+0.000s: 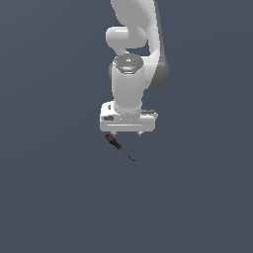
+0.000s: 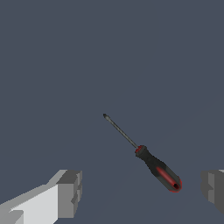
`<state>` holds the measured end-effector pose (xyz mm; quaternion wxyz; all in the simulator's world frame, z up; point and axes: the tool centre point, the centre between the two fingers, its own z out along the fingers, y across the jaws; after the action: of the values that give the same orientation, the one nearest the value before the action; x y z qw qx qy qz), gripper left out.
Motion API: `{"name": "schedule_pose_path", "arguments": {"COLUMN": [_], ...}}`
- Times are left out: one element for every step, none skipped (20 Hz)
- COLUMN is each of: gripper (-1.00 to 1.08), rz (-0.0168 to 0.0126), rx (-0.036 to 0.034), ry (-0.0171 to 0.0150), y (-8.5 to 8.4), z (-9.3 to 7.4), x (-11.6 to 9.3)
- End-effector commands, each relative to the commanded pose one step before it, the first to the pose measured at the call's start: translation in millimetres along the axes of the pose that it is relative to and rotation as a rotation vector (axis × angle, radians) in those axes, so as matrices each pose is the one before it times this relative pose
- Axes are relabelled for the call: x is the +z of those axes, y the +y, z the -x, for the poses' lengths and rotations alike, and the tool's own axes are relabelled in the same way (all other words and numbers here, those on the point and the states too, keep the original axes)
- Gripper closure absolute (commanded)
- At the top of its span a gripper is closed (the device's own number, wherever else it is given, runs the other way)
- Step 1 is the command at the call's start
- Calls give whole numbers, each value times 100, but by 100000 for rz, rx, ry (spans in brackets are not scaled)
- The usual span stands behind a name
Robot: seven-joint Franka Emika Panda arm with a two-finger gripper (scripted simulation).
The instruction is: Pick up the object and move it to a goal position.
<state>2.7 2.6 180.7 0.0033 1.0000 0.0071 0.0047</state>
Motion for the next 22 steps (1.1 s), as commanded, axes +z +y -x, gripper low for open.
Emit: {"name": "schedule_pose_path", "arguments": {"gripper": [-92, -92, -92, -92, -92, -92, -92, -92, -92, -92, -92, -92, -92, -92, -92, -92, -92, -92, -92, -92, -92, -92], "rz": [0, 0, -129, -161, -223, -297, -319, -272, -213, -165, -107, -22, 0, 85, 33, 30, 27, 29, 36, 48, 59, 68], "rx": [0, 0, -147, -175, -236, -300, -294, -215, -128, -52, 24, 59, 0, -63, -213, -343, -457, -589, -723, -855, -998, -1127], "ry": [0, 0, 169, 208, 292, 394, 429, 371, 293, 226, 146, 28, 0, -113, -37, -27, -19, -17, -23, -35, -50, -62], "y": [1, 16, -22, -6, -7, -13, -14, -16, -14, -14, -12, -25, -3, 32, 21, 20, 34, 39, 47, 60, 64, 75], "z": [0, -10, -2, -16, -23, -30, -35, -30, -27, -21, -15, -9, 15, 1, 11, 11, 15, 18, 23, 29, 35, 42], "x": [0, 14, -61, -58, -80, -114, -126, -116, -95, -82, -61, -20, -16, 71, 45, 59, 73, 91, 112, 137, 162, 185]}}
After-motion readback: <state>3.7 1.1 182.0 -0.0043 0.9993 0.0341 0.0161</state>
